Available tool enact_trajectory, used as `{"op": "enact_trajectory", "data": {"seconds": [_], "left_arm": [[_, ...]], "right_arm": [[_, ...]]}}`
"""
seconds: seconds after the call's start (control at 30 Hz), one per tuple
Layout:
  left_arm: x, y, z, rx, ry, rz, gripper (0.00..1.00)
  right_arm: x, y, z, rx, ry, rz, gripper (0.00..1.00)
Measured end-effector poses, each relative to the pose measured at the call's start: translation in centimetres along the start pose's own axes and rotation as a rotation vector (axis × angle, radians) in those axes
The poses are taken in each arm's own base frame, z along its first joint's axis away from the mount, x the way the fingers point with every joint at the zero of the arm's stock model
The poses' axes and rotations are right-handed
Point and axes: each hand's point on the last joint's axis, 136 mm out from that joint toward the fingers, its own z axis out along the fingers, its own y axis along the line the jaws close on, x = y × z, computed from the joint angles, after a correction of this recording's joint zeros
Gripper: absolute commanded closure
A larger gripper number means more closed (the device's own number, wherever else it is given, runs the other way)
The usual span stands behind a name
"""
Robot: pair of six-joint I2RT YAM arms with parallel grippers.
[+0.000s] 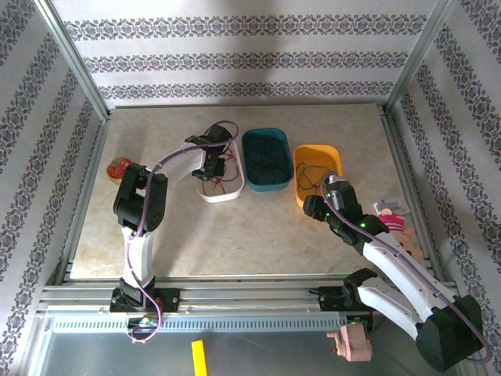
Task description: Untangle the cables
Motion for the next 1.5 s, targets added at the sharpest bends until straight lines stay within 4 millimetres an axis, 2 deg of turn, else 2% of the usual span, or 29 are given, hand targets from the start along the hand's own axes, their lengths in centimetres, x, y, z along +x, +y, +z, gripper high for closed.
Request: {"op": "enact_trajectory", "data": {"seconds": [0.07,0.1,0.17,0.2,0.23,0.3,0.37,0.47,0.63,0.7,0.77,0.87,1.03,1.13,1.2,1.33,1.4,1.5], "left_arm": [[0.1,-0.1,0.0,0.008,0.003,-0.007,0.99],[0.2,-0.3,0.0,0.013,0.007,-0.008,0.90],[0.4,-0.5,-0.1,0.024,0.017,-0.010,0.64],[0.4,-0.6,-0.3,0.025,0.019,-0.010,0.48],[0.5,-0.8,-0.5,0.032,0.021,-0.008,0.37],[0.3,-1.0,-1.5,0.042,0.010,-0.005,0.25],[-0.2,-1.1,-3.1,0.058,-0.016,-0.009,0.19],[-1.7,-1.1,-7.2,0.099,-0.104,-0.027,0.16],[-4.5,0.6,-16.6,0.179,-0.351,-0.086,0.12],[-5.1,1.5,-19.0,0.175,-0.427,-0.108,0.10],[-4.9,2.8,-19.9,0.137,-0.474,-0.129,0.09],[-3.3,5.3,-18.8,0.038,-0.481,-0.150,0.06],[1.4,11.3,-15.6,-0.159,-0.424,-0.205,0.05],[3.7,14.3,-15.1,-0.223,-0.412,-0.264,0.04],[5.0,15.8,-14.7,-0.247,-0.402,-0.311,0.04],[7.5,18.1,-12.5,-0.293,-0.339,-0.398,0.02],[8.7,18.6,-11.3,-0.311,-0.303,-0.415,0.02],[9.7,18.5,-10.1,-0.322,-0.267,-0.418,0.01]], "right_arm": [[0.0,0.0,0.0,0.000,0.000,0.000,0.45],[0.0,0.0,0.0,0.000,0.000,0.000,0.45],[0.0,0.0,0.0,0.000,0.000,0.000,0.45],[0.0,0.0,0.0,0.001,0.001,0.000,0.45],[0.1,0.0,0.0,0.001,0.002,0.000,0.45],[0.1,0.0,0.0,0.002,0.002,0.000,0.45],[0.1,0.0,0.0,0.001,0.002,0.000,0.45],[0.0,0.0,-0.2,0.000,-0.003,0.001,0.45],[-0.4,-0.3,-0.4,0.011,-0.021,0.007,0.45],[-0.5,-0.6,-0.4,0.026,-0.030,0.007,0.45],[-0.7,-1.1,-0.6,0.052,-0.043,0.008,0.44],[-1.6,-2.7,-1.4,0.116,-0.091,0.028,0.41],[-4.0,-6.8,-4.6,0.260,-0.248,0.106,0.39],[-3.8,-8.6,-5.4,0.306,-0.278,0.172,0.40],[-2.3,-9.1,-4.5,0.310,-0.233,0.205,0.40],[3.0,-10.0,-1.6,0.315,-0.045,0.272,0.40],[5.3,-10.4,-1.0,0.337,0.035,0.288,0.39],[6.1,-10.3,-0.5,0.334,0.079,0.310,0.39]]}}
